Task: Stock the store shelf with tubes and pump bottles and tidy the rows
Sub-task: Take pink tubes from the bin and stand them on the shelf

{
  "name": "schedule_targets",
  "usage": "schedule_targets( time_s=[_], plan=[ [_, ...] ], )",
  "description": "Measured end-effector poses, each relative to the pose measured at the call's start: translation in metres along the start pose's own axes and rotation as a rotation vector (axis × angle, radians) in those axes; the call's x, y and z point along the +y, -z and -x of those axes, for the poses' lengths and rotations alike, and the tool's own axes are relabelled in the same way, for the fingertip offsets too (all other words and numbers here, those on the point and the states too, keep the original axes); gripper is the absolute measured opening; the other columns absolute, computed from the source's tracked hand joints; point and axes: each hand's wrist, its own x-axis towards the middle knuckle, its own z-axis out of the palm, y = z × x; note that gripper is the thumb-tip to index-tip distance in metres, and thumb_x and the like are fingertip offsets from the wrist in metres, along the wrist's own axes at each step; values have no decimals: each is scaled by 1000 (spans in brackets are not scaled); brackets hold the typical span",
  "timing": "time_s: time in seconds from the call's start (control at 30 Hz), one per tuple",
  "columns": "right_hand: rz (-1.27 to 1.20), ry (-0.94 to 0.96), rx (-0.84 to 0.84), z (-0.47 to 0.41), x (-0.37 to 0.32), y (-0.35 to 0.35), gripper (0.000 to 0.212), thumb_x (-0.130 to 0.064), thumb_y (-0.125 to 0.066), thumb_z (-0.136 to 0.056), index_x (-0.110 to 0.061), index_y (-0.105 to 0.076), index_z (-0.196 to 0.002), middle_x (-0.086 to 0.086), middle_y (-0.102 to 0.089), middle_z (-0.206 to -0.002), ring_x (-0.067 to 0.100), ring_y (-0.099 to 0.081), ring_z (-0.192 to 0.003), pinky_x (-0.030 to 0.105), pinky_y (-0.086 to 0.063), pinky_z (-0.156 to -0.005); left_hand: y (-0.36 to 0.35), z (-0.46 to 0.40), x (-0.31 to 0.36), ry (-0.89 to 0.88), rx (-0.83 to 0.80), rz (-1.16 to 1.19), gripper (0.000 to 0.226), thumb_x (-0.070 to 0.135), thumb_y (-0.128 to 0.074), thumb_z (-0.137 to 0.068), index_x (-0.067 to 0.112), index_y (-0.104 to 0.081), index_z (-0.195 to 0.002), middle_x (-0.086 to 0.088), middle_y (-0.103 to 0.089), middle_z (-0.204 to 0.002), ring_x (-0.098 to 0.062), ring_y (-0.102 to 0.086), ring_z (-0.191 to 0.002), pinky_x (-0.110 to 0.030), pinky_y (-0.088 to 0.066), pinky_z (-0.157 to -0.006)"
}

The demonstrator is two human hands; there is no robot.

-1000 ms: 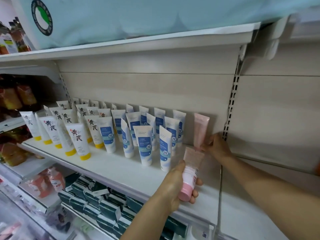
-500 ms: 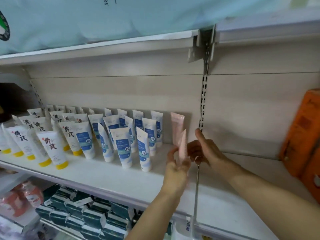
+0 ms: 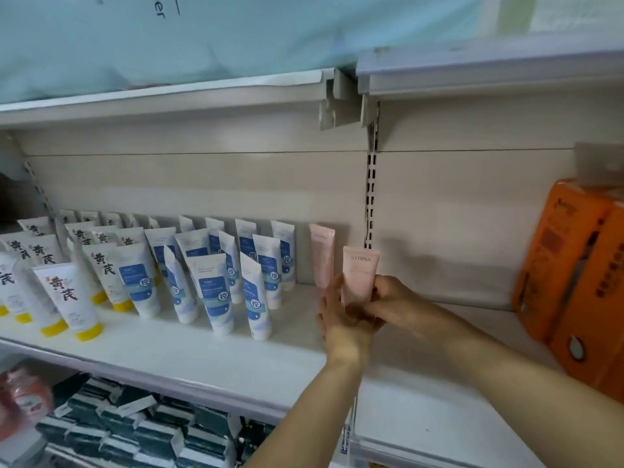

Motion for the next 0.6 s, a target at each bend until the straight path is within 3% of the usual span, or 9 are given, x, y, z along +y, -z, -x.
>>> schedule_targets(
  time_s=[0.07,0.1,0.17,0.27,0.37,0.5,0.6],
  plan=[
    [-18,24,37,-6,1,2,36,6,-70,-80,-18,-64,-107,1,-75,-93,16,-73,-86,38,-61,-71,-3,-9,-7,-27,-27,-36,53,2,-61,-79,20,-54,-128,-20,-46,-127,-29,-58,-98,-37,-59,-62],
    [-31,39,45,-8,2,4,39,8,-69,-80,-14,-62,-111,1,-74,-92,12,-73,-82,31,-59,-63,-4,-15,-7,-21,-28,-62,49,-1,-56,-83,19,-53,-128,-21,-51,-124,-28,-61,-96,-31,-58,-60],
    [-35,65,83,-17,6,10,44,8,-71,-78,-9,-57,-116,2,-73,-95,10,-72,-80,22,-52,-59,-3,-20,-11,13,-69,-90,55,2,-56,-78,23,-51,-129,-11,-60,-119,-27,-63,-105,-32,-59,-72],
    [10,92,203,-36,16,15,54,6,-75,-74,-9,-54,-121,5,-70,-106,18,-68,-97,34,-57,-78,1,-19,2,86,-122,-106,55,-3,-58,-82,17,-47,-133,-7,-56,-125,-22,-56,-113,-30,-50,-87],
    [27,83,289,-53,20,16,54,1,-72,-71,-13,-53,-119,6,-67,-111,22,-65,-103,44,-55,-88,1,-23,7,128,-118,-118,45,-1,-57,-89,14,-47,-130,-5,-54,-125,-17,-52,-106,-25,-40,-86],
    [24,47,297,-70,34,15,51,0,-75,-71,-13,-52,-115,7,-66,-111,24,-64,-104,46,-53,-90,5,-23,5,192,-139,-77,25,3,-56,-92,24,-49,-105,5,-54,-99,-18,-53,-96,-24,-42,-83],
    [40,32,277,-77,42,16,53,-4,-77,-71,-12,-52,-117,8,-65,-114,24,-63,-106,46,-52,-93,11,-27,3,231,-108,-25,36,3,-55,-92,15,-48,-125,-4,-56,-110,-15,-57,-88,-28,-46,-81]
  ],
)
